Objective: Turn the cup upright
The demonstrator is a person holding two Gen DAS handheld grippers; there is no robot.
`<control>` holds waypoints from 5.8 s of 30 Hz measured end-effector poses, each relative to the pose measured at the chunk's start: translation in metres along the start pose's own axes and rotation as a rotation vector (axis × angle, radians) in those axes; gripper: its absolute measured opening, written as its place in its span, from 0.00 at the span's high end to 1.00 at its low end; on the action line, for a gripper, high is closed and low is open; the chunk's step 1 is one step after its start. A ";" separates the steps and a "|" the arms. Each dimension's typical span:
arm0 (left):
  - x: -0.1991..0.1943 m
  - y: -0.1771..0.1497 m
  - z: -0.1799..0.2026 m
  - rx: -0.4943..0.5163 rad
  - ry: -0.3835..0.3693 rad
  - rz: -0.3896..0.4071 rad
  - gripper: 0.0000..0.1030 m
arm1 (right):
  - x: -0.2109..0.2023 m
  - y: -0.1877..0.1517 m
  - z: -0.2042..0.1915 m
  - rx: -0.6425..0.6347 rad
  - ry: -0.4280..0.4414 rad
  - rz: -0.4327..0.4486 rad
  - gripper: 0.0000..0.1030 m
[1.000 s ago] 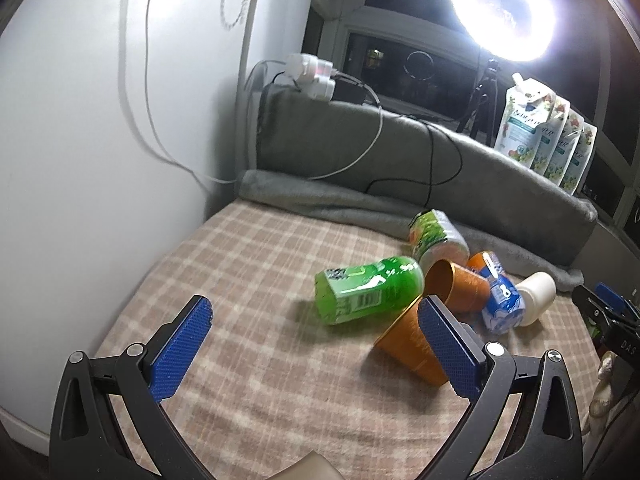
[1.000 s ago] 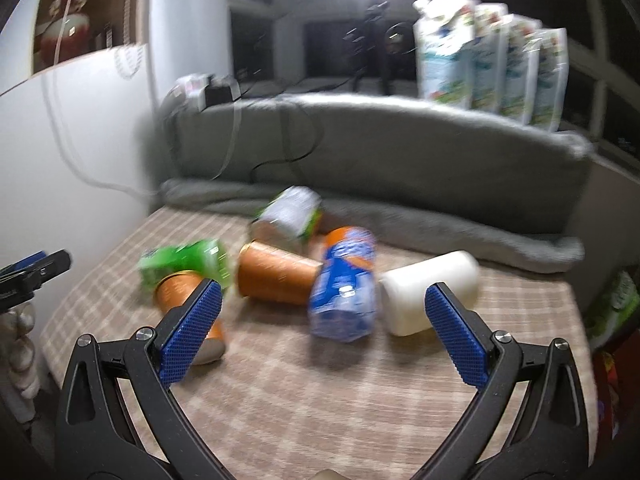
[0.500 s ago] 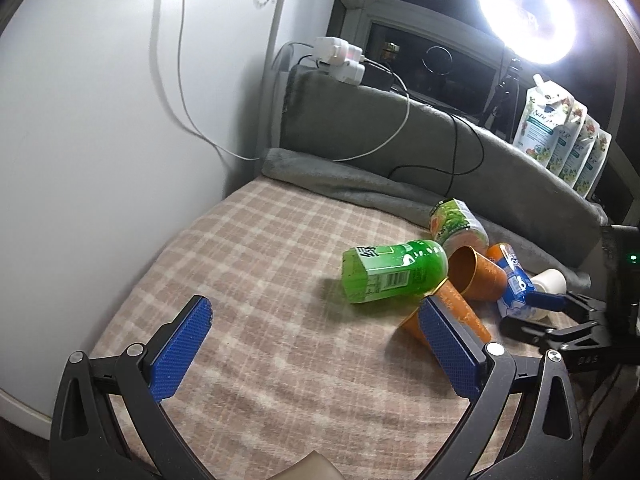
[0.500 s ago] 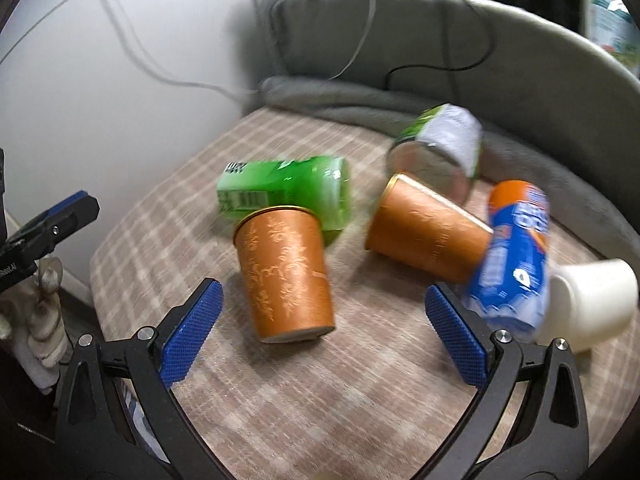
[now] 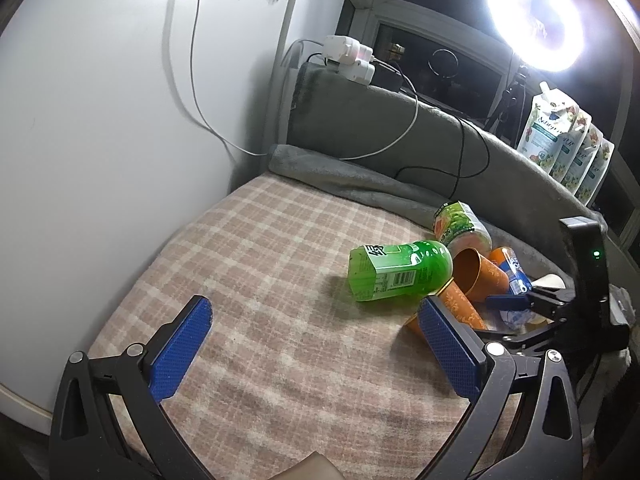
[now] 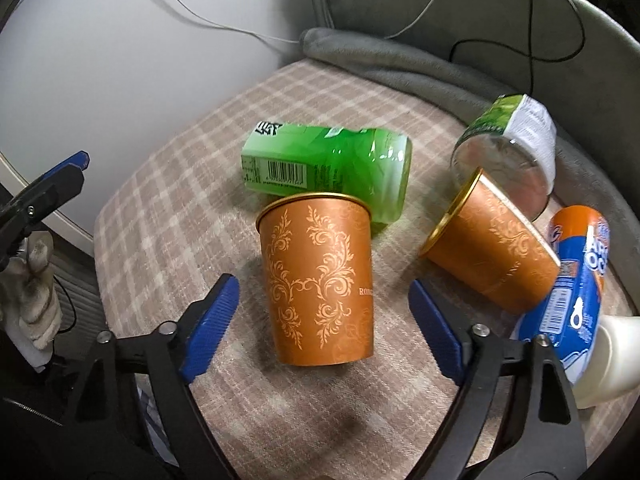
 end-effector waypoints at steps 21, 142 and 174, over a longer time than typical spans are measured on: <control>0.002 -0.006 0.010 0.013 -0.053 -0.032 0.01 | -0.028 -0.037 0.005 0.278 0.018 0.055 0.40; 0.052 -0.057 0.219 0.539 -0.405 -0.210 0.35 | -0.130 -0.222 0.071 0.820 -0.199 0.324 0.20; 0.044 -0.064 0.200 0.477 -0.509 -0.310 0.28 | -0.140 -0.200 0.056 0.719 -0.321 0.348 0.20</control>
Point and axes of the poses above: each gripper's, at about its wrist camera, not at the fingertips, and x roughly the way its jaws point, z to its right, y to its top, the point moved 2 cm from there along x, roughly the way its jaws point, and after that the axes turned 2 degrees about x, right-handed, at the moved point
